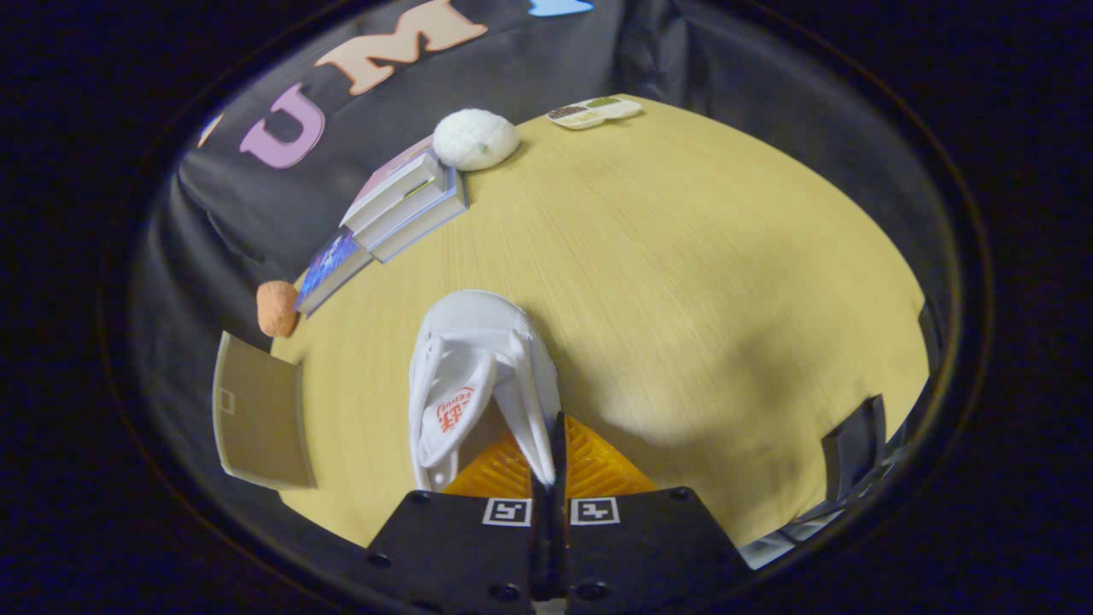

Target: Open the storage box then place both shoes into the box .Put the left shoe in first, then the right shoe, with the right side of both shoes facing outward in a uniform manner.

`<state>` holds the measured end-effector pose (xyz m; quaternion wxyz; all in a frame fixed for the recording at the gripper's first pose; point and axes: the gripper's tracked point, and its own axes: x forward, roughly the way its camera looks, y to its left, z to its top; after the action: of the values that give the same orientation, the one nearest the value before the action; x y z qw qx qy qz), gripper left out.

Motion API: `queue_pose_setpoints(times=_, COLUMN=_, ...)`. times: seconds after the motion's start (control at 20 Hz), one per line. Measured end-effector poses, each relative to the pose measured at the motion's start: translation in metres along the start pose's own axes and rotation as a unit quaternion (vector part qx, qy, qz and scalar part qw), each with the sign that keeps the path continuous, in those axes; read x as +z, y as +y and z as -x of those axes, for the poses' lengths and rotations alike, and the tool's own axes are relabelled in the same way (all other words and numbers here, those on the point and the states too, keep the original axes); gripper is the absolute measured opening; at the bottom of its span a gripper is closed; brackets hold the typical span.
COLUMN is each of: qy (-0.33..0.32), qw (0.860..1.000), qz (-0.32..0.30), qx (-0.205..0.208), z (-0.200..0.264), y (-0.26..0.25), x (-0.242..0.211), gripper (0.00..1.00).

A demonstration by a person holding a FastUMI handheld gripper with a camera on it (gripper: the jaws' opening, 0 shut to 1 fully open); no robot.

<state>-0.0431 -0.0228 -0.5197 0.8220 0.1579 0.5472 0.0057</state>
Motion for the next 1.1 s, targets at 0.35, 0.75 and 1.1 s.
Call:
queue_pose_setpoints(times=0.35, qy=0.038, qw=0.997, qz=-0.051, qx=0.052, z=0.006, y=0.007, x=-0.009, gripper=0.03)
queue_pose_setpoints(times=0.75, qy=0.047, qw=0.984, qz=-0.09, qx=0.147, z=0.037, y=0.097, x=-0.002, gripper=0.03)
queue_pose_setpoints(times=1.1, qy=0.029, qw=0.976, qz=-0.095, qx=0.193, z=0.071, y=0.198, x=0.001, gripper=0.03)
